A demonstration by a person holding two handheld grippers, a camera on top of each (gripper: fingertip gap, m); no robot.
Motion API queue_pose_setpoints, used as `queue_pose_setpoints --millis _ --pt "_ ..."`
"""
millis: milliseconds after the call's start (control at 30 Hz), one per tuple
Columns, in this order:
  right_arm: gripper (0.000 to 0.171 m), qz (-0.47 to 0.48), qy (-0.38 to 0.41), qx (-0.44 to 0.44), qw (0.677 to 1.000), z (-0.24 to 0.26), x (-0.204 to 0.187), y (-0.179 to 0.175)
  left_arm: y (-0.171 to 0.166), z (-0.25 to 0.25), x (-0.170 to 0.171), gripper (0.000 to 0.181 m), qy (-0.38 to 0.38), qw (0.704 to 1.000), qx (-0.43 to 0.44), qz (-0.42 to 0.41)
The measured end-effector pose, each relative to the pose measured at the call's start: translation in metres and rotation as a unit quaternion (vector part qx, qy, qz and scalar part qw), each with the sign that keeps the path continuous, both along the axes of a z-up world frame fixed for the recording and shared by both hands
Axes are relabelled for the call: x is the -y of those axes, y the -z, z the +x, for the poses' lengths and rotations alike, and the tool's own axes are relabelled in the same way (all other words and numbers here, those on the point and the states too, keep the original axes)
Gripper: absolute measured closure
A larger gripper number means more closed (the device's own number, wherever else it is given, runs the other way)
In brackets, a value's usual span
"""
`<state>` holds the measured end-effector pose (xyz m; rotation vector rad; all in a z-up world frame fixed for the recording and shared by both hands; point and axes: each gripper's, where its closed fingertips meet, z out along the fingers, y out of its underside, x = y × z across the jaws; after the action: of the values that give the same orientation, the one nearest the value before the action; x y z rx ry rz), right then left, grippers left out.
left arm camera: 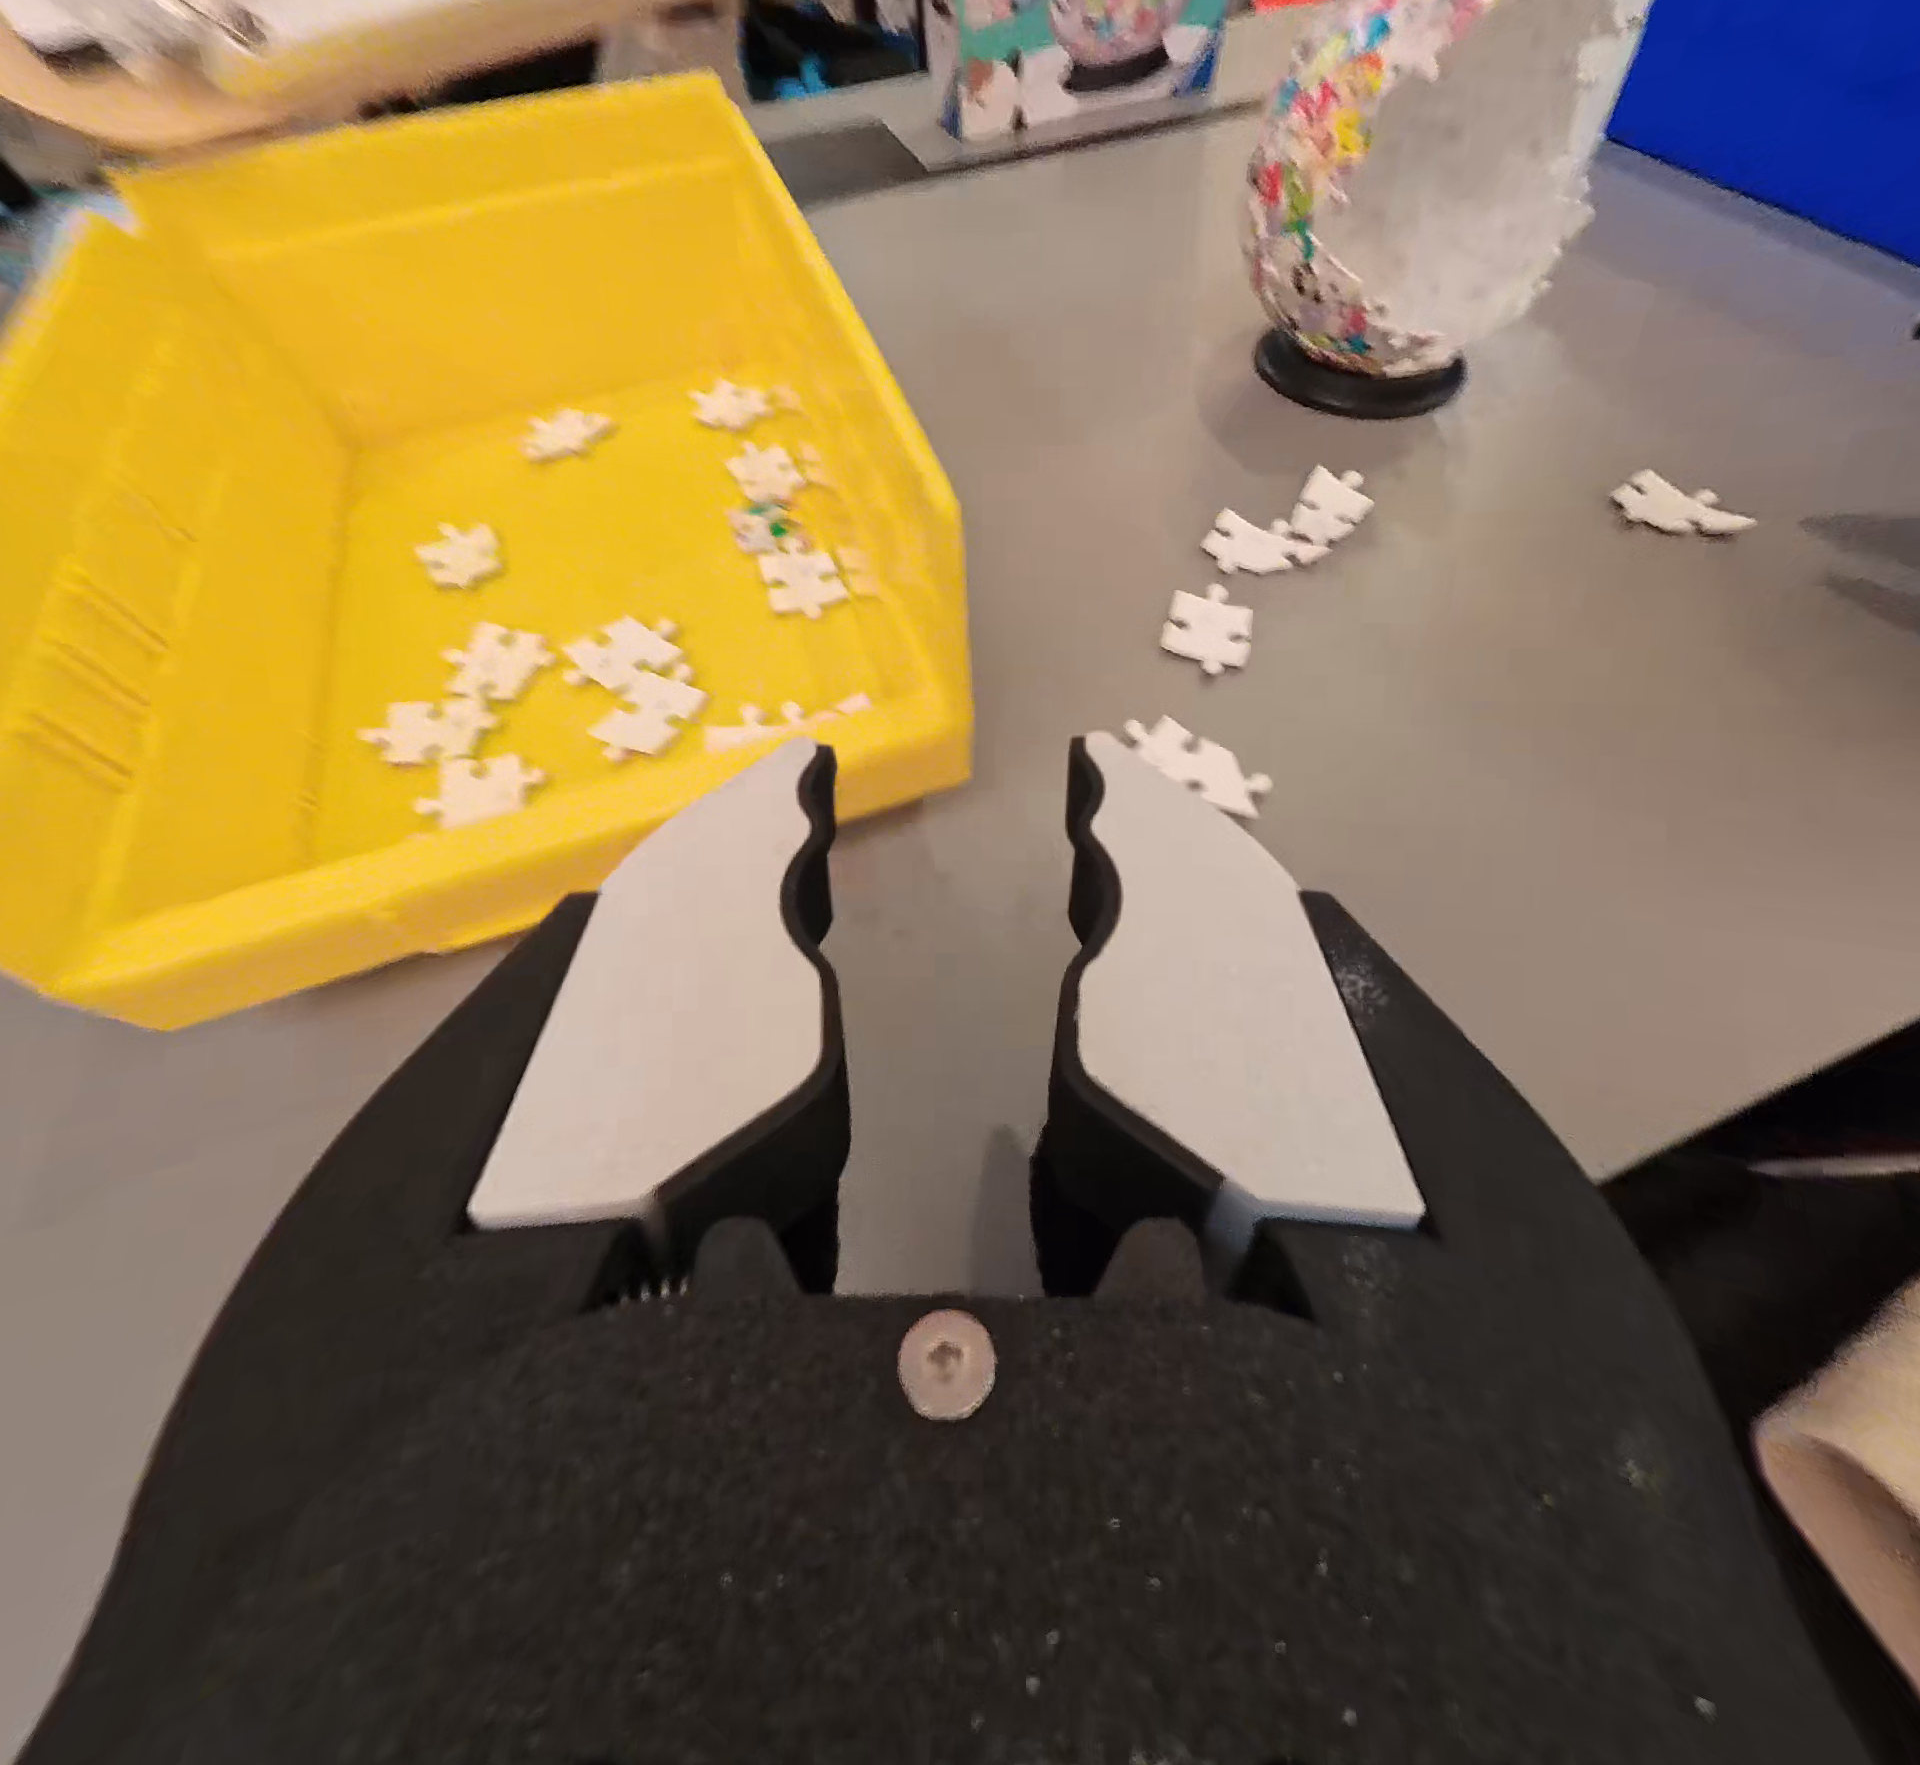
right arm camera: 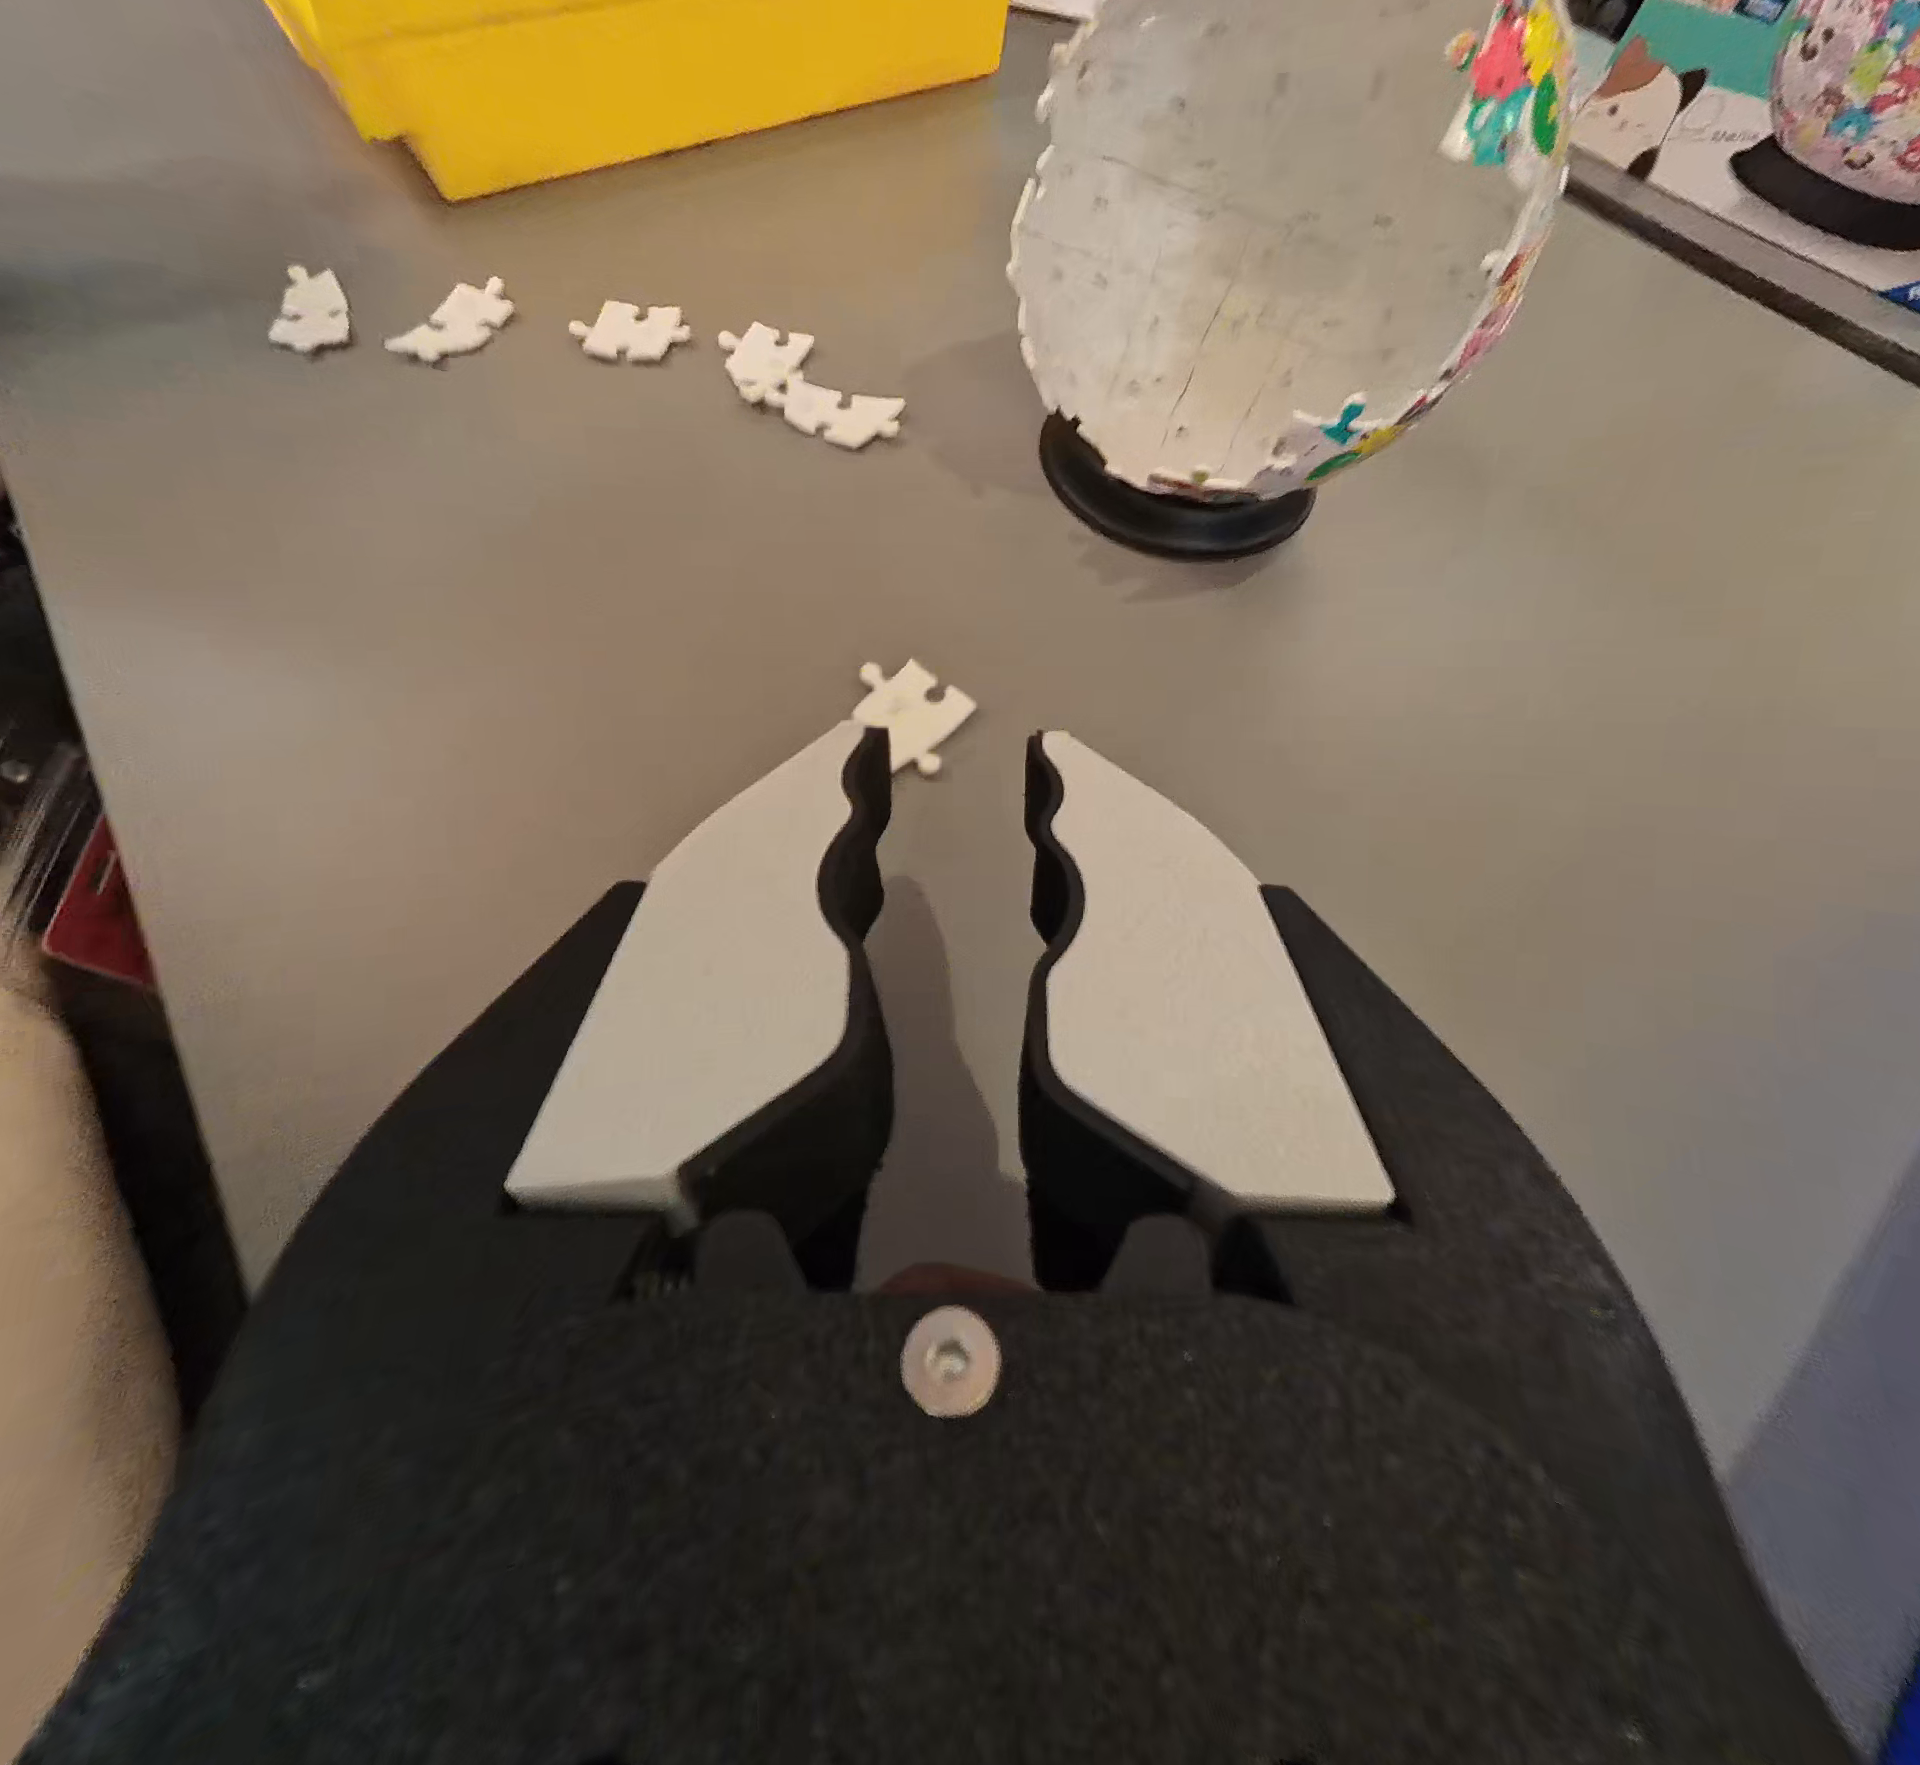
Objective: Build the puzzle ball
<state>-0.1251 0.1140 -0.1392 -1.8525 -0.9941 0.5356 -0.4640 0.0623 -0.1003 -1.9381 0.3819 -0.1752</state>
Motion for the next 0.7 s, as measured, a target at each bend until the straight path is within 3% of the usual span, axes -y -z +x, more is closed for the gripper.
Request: queue_pose_setpoints --millis 67,233,367,433,533,700 --pt "0.147 0.009 -0.001 -0.007 1.0 -0.003 -0.008 -0.004 -0.014 -0.014 -0.003 0.14 -0.016 0.999 0.003 0.027" --pt "0.147 0.014 0.004 -0.003 1.0 -0.002 -0.018 -0.002 -0.02 -0.034 -0.013 0.14 -0.031 0.999 0.011 0.005" --pt "0.147 0.001 0.019 -0.002 1.0 0.003 -0.023 0.003 -0.03 -0.028 -0.029 0.157 0.099 0.994 -0.006 -0.048" --pt "0.147 0.002 0.021 0.002 1.0 0.005 -0.023 0.002 -0.033 -0.017 -0.038 0.157 0.213 0.971 -0.022 -0.105" --pt "0.147 0.009 0.019 0.001 1.0 0.007 -0.024 -0.002 -0.007 -0.017 -0.066 0.144 0.32 0.918 -0.14 -0.186" --pt "0.147 -0.001 0.025 -0.024 0.999 0.009 -0.029 -0.009 0.058 -0.019 -0.087 0.145 0.418 0.809 -0.232 -0.342"
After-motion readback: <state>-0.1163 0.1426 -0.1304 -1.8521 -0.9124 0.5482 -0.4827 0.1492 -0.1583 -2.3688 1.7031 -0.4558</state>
